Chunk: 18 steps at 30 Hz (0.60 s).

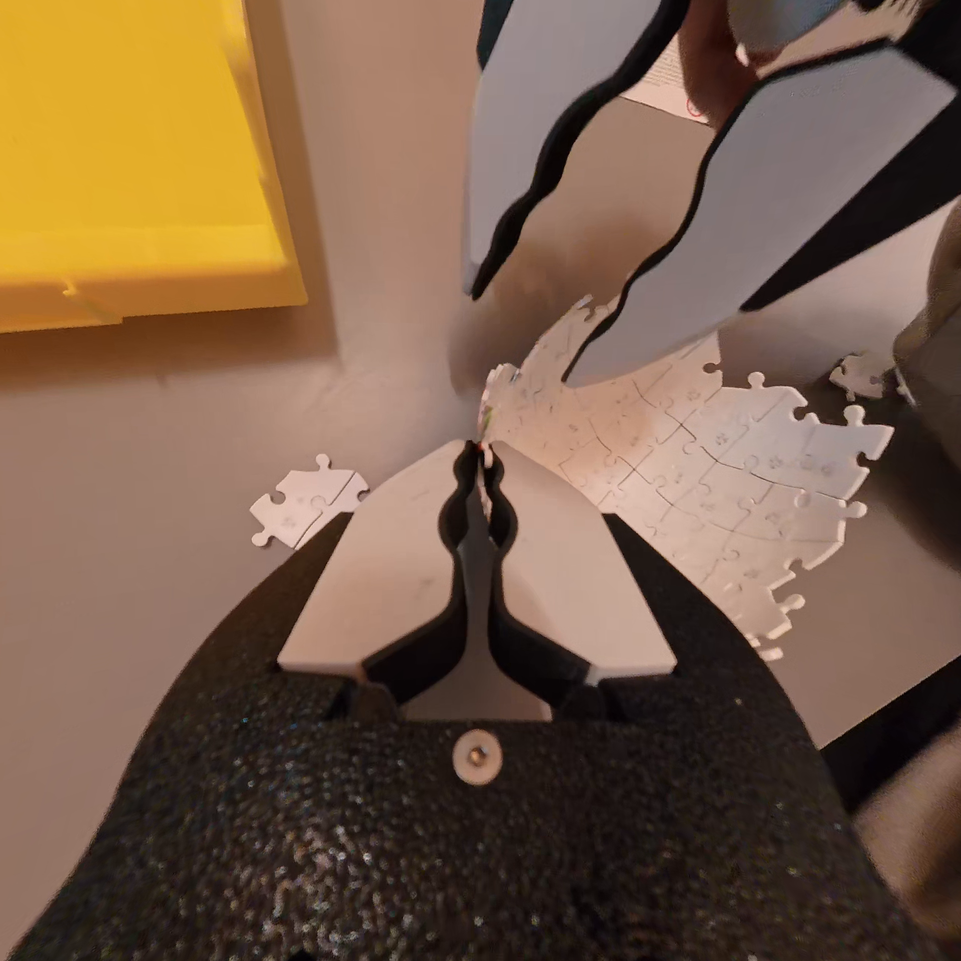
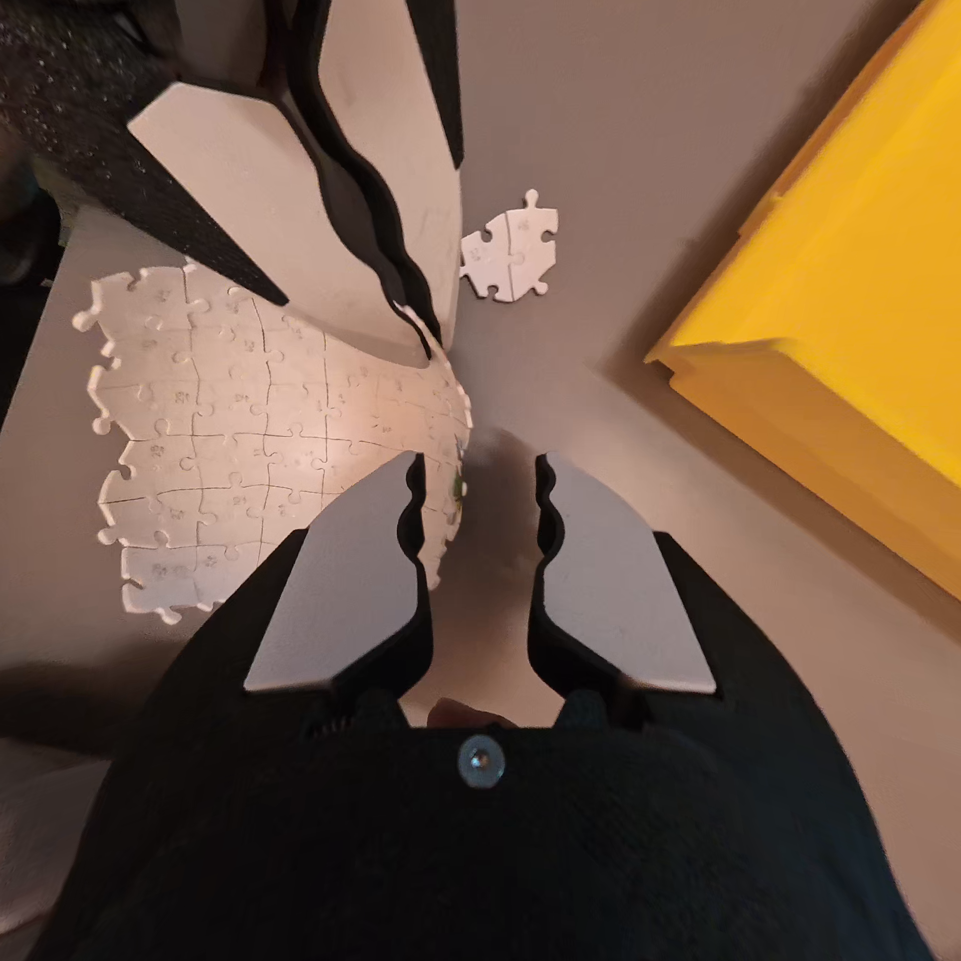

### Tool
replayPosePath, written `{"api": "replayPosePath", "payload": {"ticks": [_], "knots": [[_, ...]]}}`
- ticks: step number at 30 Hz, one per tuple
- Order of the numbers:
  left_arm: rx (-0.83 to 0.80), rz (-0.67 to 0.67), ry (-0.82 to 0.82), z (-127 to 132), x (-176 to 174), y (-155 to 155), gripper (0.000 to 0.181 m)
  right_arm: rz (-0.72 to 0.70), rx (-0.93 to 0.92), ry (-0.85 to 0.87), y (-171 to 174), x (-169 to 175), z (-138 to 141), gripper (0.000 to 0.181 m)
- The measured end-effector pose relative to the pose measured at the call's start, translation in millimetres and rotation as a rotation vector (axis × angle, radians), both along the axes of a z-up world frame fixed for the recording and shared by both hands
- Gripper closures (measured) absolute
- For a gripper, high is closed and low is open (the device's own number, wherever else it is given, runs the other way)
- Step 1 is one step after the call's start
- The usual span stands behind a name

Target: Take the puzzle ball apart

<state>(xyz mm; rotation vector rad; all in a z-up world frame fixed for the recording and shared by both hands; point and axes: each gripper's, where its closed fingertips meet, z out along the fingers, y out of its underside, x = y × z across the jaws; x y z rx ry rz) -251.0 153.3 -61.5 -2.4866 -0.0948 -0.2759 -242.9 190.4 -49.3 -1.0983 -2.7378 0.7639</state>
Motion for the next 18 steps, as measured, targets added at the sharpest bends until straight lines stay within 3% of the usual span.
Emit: {"api": "replayPosePath", "payload": {"ticks": [4,18], "knots": [[0.004,-0.003,0.0,0,0,0,0.18,-0.028,-0.026,-0.034,7,3,10,0.143],[0.015,-0.013,0.0,0,0,2,0.18,0.12,0.01,-0.145,-3,8,-7,0.161]]}}
